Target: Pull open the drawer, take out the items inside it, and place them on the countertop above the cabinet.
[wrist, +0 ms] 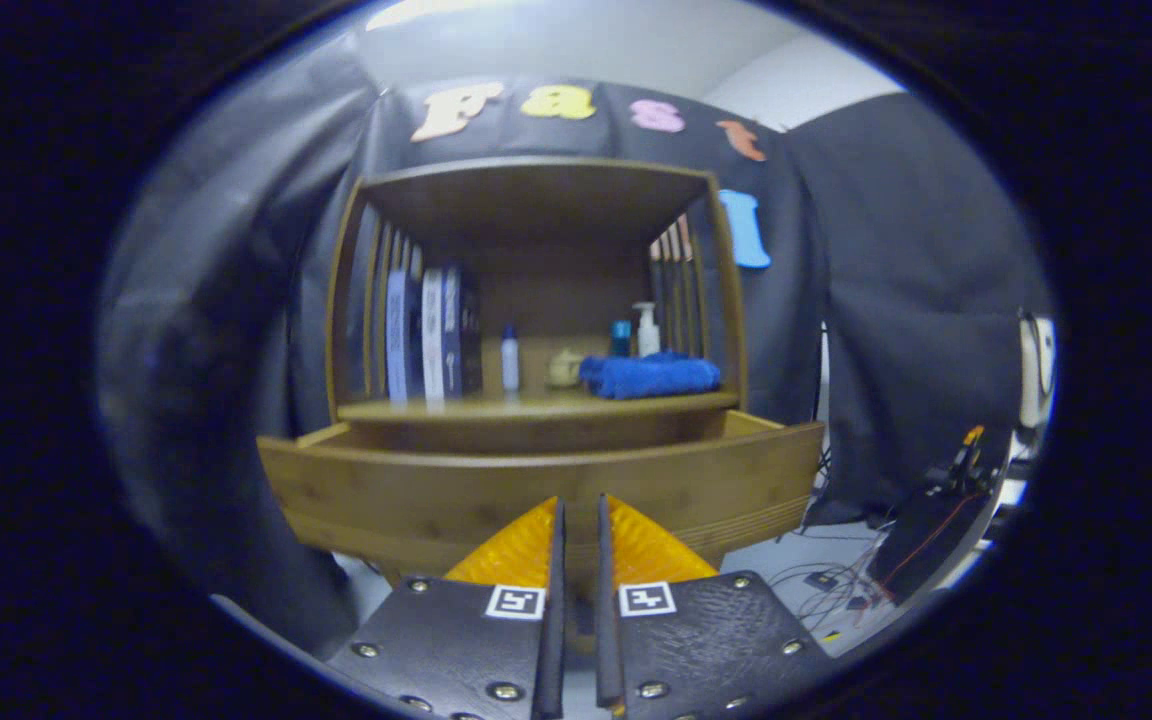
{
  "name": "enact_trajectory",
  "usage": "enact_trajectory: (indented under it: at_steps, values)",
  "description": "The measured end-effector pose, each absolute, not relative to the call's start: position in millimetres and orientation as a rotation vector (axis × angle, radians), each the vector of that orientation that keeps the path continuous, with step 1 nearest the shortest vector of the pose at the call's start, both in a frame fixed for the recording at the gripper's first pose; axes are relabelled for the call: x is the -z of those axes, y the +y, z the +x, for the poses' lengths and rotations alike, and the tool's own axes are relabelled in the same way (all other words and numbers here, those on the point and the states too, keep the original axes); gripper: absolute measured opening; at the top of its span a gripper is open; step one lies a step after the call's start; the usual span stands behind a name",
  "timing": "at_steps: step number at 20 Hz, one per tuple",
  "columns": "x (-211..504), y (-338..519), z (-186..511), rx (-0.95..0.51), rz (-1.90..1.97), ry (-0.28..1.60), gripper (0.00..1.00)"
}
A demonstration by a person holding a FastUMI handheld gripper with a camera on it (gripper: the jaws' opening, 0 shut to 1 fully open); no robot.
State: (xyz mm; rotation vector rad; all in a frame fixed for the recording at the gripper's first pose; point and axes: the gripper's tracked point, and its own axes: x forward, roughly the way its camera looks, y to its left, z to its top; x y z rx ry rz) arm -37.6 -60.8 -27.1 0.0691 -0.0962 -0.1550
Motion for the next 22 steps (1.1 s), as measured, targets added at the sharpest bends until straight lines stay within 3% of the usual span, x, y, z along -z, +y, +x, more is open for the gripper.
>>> enact_trajectory:
  at_steps: [4, 7, 8, 12, 15, 18, 22]
  values:
    - [46.4, -66.5, -40.5, 0.151, 0.042, -0.018, 0.08]
    - [57.8, -45.3, -30.0, 0.051, 0.043, 0.031, 0.11]
    - [57.6, -34.1, -20.3, 0.028, 0.030, 0.033, 0.18]
    - [85.0, -25.5, 6.4, 0.030, -0.011, 0.100, 0.68]
    - [88.1, -17.6, 23.5, 0.029, 0.010, 0.101, 0.67]
    - [99.7, -16.9, 38.5, 0.050, -0.038, 0.156, 0.41]
    - [105.3, -19.6, 45.1, 0.102, -0.055, 0.182, 0.42]
